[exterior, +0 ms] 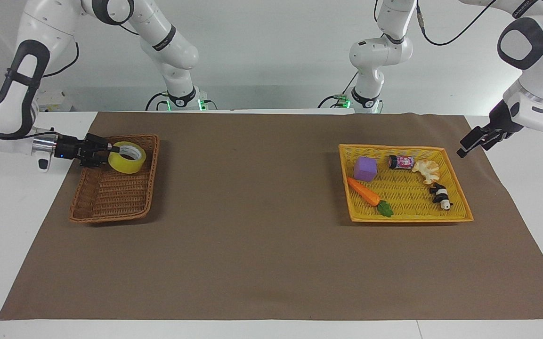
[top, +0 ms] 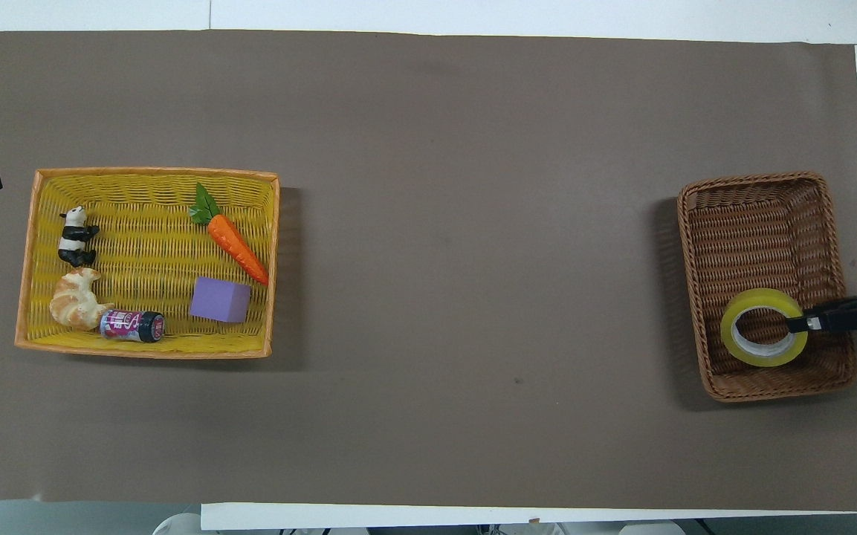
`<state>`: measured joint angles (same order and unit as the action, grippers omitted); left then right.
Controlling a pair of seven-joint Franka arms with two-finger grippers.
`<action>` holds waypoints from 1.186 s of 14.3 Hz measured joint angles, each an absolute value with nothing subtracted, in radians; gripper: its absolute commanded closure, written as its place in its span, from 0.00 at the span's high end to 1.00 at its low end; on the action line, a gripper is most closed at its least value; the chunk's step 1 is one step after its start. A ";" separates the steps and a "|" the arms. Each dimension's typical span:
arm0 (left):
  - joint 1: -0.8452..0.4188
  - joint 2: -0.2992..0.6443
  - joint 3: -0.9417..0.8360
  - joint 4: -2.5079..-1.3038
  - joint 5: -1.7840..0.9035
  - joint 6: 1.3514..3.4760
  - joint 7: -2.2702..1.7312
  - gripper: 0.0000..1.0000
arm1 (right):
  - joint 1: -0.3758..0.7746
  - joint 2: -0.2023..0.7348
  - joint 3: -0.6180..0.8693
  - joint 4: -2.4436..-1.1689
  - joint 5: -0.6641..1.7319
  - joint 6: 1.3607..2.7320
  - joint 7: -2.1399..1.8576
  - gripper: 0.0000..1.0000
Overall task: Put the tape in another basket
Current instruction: 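Open the right gripper and draw it back from the tape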
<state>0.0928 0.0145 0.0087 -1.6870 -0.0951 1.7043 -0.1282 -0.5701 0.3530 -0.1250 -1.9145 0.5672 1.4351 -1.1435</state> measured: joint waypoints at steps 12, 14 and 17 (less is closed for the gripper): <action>0.021 -0.002 -0.017 -1.687 0.010 1.629 -0.122 1.00 | -0.335 0.188 -0.113 -1.785 0.334 1.536 -1.094 1.00; 0.020 -0.006 -0.017 -1.685 0.010 1.644 -0.120 1.00 | -0.280 0.137 -0.112 -1.784 0.269 1.541 -0.982 1.00; 0.001 -0.009 -0.029 -1.685 0.010 1.691 -0.120 1.00 | -0.173 0.071 -0.110 -1.781 0.177 1.568 -0.740 1.00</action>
